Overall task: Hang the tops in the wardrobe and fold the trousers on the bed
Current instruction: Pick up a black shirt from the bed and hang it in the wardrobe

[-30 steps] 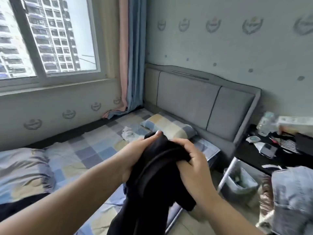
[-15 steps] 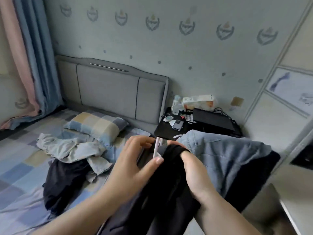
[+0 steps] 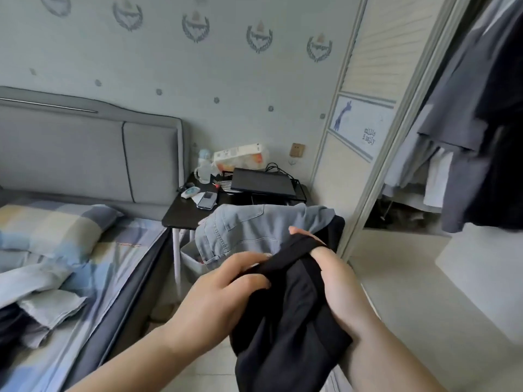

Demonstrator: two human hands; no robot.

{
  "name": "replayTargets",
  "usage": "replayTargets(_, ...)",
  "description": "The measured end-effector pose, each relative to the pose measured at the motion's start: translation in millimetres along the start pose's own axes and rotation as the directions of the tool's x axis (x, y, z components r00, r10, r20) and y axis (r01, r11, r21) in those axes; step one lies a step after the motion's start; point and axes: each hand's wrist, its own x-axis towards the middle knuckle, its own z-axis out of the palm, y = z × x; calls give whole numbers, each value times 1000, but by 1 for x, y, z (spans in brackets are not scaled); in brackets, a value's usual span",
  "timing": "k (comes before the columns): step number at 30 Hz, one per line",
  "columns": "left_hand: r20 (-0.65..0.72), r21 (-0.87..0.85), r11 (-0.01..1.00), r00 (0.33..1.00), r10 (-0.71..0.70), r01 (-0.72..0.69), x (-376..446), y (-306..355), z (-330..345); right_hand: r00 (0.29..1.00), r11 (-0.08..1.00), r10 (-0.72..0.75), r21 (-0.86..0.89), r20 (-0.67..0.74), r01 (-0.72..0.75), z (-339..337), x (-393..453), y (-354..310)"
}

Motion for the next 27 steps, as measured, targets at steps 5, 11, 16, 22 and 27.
replayTargets(5, 53, 72, 996, 997, -50, 46, 62, -22, 39, 994, 997, -59, 44, -92, 63, -58, 16, -18)
replayTargets(11, 155, 141, 983, 978, -136, 114, 137, -78, 101, 966, 993, -111, -56, -234, 100, -97, 59, -40)
replayTargets(16, 252, 271, 960, 968, -3, -68, 220, -117, 146, 883, 993, -110, -14, -457, 117, -115, 107, -57)
replayTargets(22, 485, -235, 968, 874, 35, 92, 312, -122, 190, 738, 965, -263, -168, -621, 202, -138, 143, -92)
replayTargets(27, 694, -694, 296, 719, 34, 656, 342, -105, 212, 594, 936, -351, -251, -724, 247, -172, 150, -114)
